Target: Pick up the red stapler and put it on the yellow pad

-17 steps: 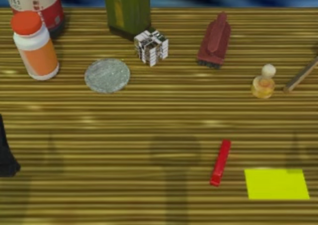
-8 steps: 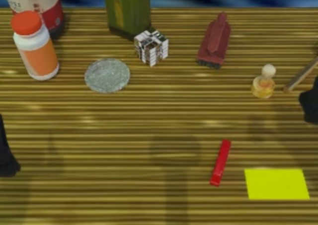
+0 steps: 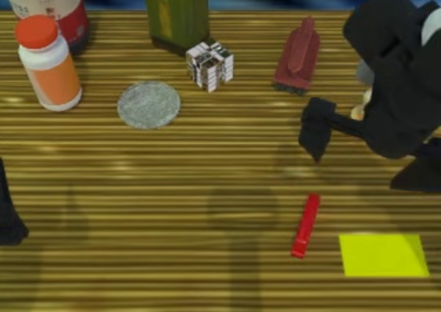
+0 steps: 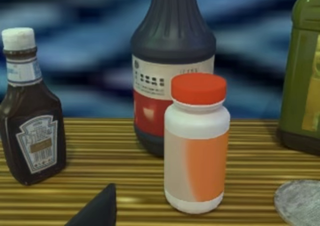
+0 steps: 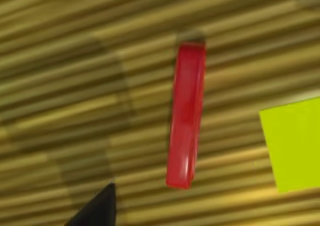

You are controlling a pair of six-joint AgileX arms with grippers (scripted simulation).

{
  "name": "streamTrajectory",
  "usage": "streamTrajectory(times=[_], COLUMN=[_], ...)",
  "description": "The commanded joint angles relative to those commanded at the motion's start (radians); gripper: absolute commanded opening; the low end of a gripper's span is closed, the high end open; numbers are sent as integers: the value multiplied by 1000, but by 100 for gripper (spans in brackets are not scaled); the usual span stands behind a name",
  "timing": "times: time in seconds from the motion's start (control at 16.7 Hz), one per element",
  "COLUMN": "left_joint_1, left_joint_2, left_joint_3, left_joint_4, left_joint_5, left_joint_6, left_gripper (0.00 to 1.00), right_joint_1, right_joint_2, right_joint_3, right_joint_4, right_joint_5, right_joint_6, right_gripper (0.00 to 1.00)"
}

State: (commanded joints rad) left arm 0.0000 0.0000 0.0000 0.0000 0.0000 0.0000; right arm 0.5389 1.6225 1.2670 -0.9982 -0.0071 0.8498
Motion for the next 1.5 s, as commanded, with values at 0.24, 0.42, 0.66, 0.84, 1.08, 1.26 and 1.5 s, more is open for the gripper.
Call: streamTrajectory(times=[0.24,0.42,0.66,0.84,1.08,1.26,1.5], left_joint_1=[0,0,0,0,0,0,0], left_joint_2=[0,0,0,0,0,0,0], left_joint_3=[0,0,0,0,0,0,0], left_joint_4=[0,0,0,0,0,0,0], left_joint_5=[0,0,0,0,0,0,0], left_joint_6=[0,0,0,0,0,0,0], left_gripper=[100,100,100,100,100,100,100], right_joint_1=[73,97,98,94,97,99,101], right_joint_2=[219,283,285,289,337,385,415], right_joint_3=[181,241,244,229,141,59,7], right_joint_4=[-128,-168,-169,-151,-15,118,196], right_joint_5=[2,4,4,4,5,5,5], right_joint_6=[115,152,154,152,153,157,159], right_gripper=[100,100,100,100,100,100,100])
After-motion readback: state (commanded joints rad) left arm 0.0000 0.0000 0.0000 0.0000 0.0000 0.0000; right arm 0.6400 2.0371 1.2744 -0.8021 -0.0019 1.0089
